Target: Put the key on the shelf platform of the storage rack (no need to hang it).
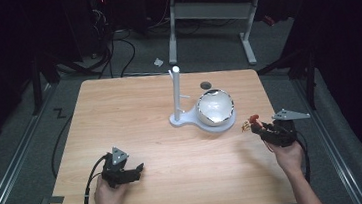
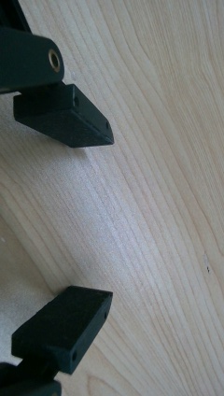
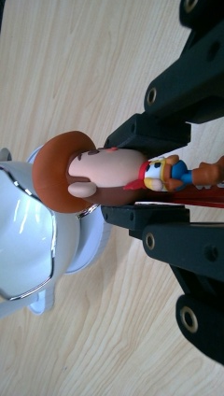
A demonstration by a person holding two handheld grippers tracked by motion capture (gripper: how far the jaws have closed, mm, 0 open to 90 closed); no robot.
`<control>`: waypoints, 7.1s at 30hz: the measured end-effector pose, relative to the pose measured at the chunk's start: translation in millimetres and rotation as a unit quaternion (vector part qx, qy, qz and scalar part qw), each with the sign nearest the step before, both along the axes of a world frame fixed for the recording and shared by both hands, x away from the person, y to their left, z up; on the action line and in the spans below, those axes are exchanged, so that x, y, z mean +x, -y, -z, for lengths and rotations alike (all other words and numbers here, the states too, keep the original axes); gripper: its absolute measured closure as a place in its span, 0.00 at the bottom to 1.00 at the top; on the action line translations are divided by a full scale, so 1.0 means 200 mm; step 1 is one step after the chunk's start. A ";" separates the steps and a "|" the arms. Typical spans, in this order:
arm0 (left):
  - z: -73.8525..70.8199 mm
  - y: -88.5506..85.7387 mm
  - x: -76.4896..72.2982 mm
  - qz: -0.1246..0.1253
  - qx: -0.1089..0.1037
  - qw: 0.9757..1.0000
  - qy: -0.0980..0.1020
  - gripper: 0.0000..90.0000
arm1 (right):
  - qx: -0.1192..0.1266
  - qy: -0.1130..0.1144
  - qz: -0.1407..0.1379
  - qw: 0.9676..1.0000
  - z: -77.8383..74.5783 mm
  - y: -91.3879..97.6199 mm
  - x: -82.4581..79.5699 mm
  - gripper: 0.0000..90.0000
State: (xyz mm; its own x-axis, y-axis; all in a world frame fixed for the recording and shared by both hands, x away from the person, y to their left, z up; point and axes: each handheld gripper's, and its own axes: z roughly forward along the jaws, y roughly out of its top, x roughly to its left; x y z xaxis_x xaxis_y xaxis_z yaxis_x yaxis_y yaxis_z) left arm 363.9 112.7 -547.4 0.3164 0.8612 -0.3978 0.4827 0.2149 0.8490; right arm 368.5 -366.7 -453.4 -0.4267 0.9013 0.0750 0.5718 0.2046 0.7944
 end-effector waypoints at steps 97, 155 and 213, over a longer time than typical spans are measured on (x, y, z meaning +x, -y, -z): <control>0.00 0.00 0.00 0.006 0.000 1.000 0.001 0.23 | 0.020 -0.025 -0.095 0.995 -0.22 -0.42 0.48 0.75; 0.00 0.00 0.00 0.005 0.000 1.000 0.001 0.23 | -0.013 -0.091 -0.072 0.993 0.04 -0.52 0.69 0.68; 0.00 0.00 0.00 0.004 0.000 1.000 0.002 0.23 | 0.052 0.011 -0.032 0.998 -0.25 -0.15 0.29 0.57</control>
